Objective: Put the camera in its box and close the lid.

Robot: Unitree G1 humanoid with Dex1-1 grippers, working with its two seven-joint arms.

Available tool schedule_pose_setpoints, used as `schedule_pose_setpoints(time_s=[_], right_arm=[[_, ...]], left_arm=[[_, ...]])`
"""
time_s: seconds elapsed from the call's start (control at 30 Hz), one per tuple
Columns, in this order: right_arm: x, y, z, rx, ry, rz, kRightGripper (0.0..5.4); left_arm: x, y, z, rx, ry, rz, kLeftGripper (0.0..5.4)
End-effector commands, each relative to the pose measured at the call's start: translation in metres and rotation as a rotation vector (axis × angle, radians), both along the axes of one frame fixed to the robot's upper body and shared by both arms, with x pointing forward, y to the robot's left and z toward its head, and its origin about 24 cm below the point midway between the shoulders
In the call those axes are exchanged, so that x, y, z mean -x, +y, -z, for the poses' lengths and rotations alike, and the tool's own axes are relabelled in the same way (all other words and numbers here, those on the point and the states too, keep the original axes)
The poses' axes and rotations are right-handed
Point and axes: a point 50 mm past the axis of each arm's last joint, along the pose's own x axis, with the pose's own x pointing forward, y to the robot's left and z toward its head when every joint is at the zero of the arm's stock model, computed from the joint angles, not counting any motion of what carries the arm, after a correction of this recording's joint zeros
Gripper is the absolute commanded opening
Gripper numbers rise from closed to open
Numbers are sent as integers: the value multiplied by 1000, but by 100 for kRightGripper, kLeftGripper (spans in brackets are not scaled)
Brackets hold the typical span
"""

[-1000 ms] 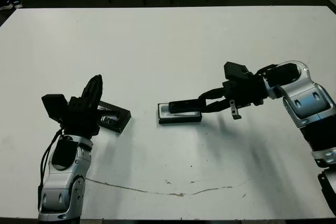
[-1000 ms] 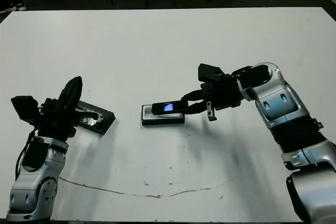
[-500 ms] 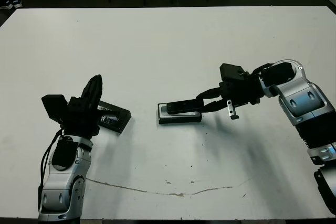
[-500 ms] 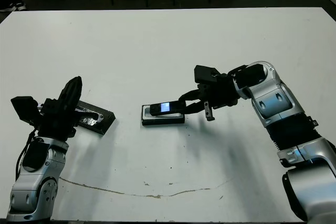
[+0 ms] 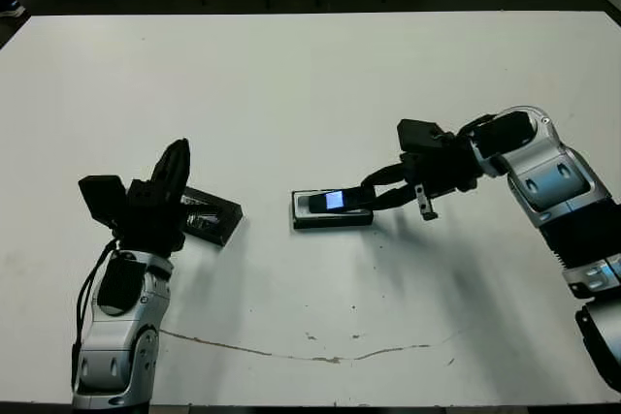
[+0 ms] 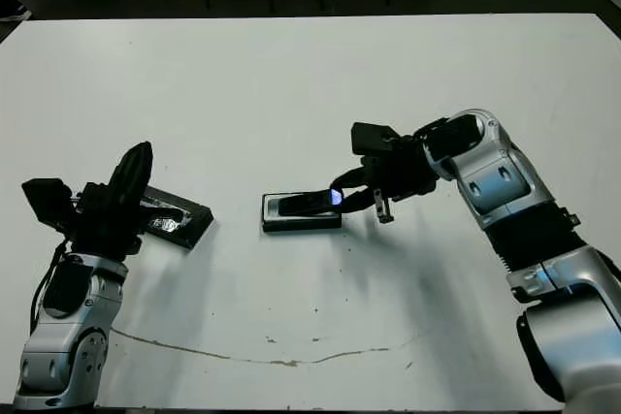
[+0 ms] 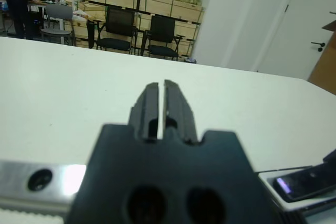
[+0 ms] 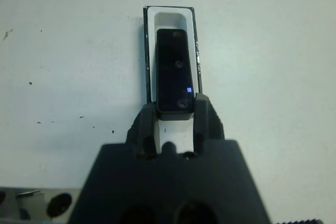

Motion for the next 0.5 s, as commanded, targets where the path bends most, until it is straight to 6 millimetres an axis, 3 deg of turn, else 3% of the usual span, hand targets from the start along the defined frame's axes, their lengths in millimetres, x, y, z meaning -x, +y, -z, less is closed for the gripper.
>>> schedule_pose_setpoints(time_s=[0.03, 0.5], right_arm=[[-1, 1, 1, 22, -4, -10, 30], [0, 22, 9, 72, 0, -88, 30]], left_arm=[[1, 2, 6, -1, 33, -6, 0], [2, 0, 7, 3, 36, -9, 0]])
